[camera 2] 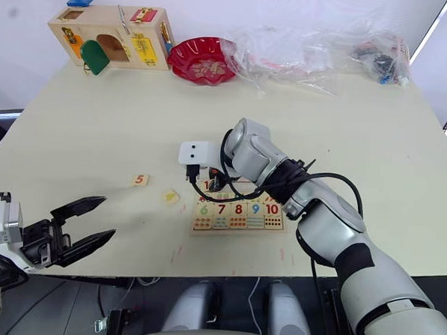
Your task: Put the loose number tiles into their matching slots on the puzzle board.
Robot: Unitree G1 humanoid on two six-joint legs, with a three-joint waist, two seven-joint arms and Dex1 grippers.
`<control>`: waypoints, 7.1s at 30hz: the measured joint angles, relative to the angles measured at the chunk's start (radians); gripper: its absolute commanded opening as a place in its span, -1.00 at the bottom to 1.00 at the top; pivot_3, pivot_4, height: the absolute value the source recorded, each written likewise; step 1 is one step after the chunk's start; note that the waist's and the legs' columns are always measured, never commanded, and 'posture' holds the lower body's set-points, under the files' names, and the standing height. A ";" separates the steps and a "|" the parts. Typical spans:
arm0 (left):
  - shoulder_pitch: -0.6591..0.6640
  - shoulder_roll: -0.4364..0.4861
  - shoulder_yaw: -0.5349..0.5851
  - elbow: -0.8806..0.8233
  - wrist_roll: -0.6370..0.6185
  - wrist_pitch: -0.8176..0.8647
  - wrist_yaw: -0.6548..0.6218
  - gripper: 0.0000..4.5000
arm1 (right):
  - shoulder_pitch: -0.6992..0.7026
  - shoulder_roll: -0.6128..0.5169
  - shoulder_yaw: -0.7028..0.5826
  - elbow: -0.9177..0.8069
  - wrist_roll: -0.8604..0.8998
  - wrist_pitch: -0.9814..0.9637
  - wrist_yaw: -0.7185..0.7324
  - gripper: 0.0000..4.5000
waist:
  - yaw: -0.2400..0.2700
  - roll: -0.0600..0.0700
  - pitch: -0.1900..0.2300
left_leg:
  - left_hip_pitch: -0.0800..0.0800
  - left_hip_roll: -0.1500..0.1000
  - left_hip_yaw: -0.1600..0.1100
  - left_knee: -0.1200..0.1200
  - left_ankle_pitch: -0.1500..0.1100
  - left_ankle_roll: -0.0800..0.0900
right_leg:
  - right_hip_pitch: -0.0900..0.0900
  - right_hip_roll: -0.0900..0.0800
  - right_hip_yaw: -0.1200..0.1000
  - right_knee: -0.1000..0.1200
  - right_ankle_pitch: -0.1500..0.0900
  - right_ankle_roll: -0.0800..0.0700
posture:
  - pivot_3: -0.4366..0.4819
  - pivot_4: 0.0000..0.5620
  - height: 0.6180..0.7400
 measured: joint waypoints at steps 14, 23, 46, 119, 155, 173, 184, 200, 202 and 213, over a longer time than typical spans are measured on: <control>0.001 0.000 0.000 0.000 0.000 0.000 0.000 1.00 | 0.001 -0.007 -0.032 -0.010 0.003 -0.012 -0.014 0.41 | 0.000 0.000 0.000 | 0.000 0.000 0.000 0.000 0.000 0.000 | 0.000 0.000 0.000 0.000 0.000 0.000 | -0.05 -0.47 1.00; -0.007 0.014 0.004 0.011 0.000 0.000 0.000 1.00 | 0.110 -0.102 -0.228 -0.267 0.166 0.031 0.025 0.41 | 0.002 -0.001 0.000 | -0.001 0.000 0.000 0.000 0.000 0.000 | 0.000 0.000 -0.001 0.000 0.000 0.000 | -0.05 -0.47 1.00; -0.047 0.024 0.004 0.040 0.011 0.000 -0.006 1.00 | 0.295 -0.068 -0.315 -0.146 0.184 -0.253 -0.190 -0.98 | 0.000 -0.001 0.000 | 0.000 0.000 0.006 0.000 0.000 0.000 | 0.000 0.001 0.000 0.000 0.001 0.002 | -0.05 -0.47 1.00; -0.043 0.014 -0.002 0.038 0.019 -0.002 -0.001 1.00 | 0.483 -0.196 -0.444 -0.387 0.236 -0.241 -0.178 -0.98 | 0.006 -0.002 -0.001 | 0.000 0.000 0.006 0.000 0.000 0.000 | 0.001 0.001 0.000 0.000 0.002 0.004 | -0.05 -0.47 1.00; 0.023 0.003 0.006 0.142 0.075 -0.022 0.021 1.00 | 1.769 -0.508 -1.406 -0.921 0.747 -0.426 -0.133 0.98 | 0.010 -0.008 -0.004 | 0.008 0.007 0.006 0.003 0.000 0.000 | 0.008 -0.003 0.001 -0.001 -0.002 0.004 | -0.05 -0.47 1.00; -0.085 0.046 -0.041 0.082 0.005 0.019 -0.168 1.00 | 1.293 -0.808 -0.919 -0.838 0.632 -0.348 -0.043 0.67 | 0.015 -0.008 -0.004 | 0.005 0.006 0.012 0.003 0.000 0.000 | 0.006 -0.004 -0.010 -0.002 0.000 -0.001 | -0.05 -0.47 1.00; -0.067 0.058 -0.047 0.093 -0.006 0.020 -0.170 1.00 | 1.063 -0.817 -0.721 -0.548 0.469 -0.468 0.057 0.62 | 0.017 -0.008 -0.004 | 0.006 0.006 0.013 0.004 0.000 0.000 | 0.005 -0.003 -0.010 -0.001 0.001 -0.001 | -0.05 -0.47 1.00; -0.057 0.058 -0.047 0.073 -0.011 0.023 -0.170 1.00 | 0.990 -0.817 -0.686 -0.418 0.427 -0.551 0.120 0.39 | 0.027 -0.007 -0.004 | 0.006 0.006 0.013 0.004 0.000 0.000 | 0.005 -0.003 -0.009 -0.001 0.001 -0.001 | -0.05 -0.47 1.00; -0.057 0.059 -0.047 0.072 -0.014 0.023 -0.170 1.00 | 0.990 -0.814 -0.686 -0.418 0.427 -0.554 0.118 0.39 | 0.028 -0.008 -0.004 | 0.006 0.006 0.013 0.004 0.000 0.000 | 0.006 -0.003 -0.009 0.000 0.001 -0.001 | -0.05 -0.47 1.00; -0.056 0.121 -0.111 0.070 -0.051 -0.011 -0.171 1.00 | 1.000 -0.811 -0.687 -0.420 0.428 -0.570 0.107 0.39 | 0.029 -0.007 -0.004 | 0.006 0.007 0.014 0.005 0.000 0.000 | 0.006 -0.002 -0.009 0.000 0.001 -0.001 | -0.05 -0.47 1.00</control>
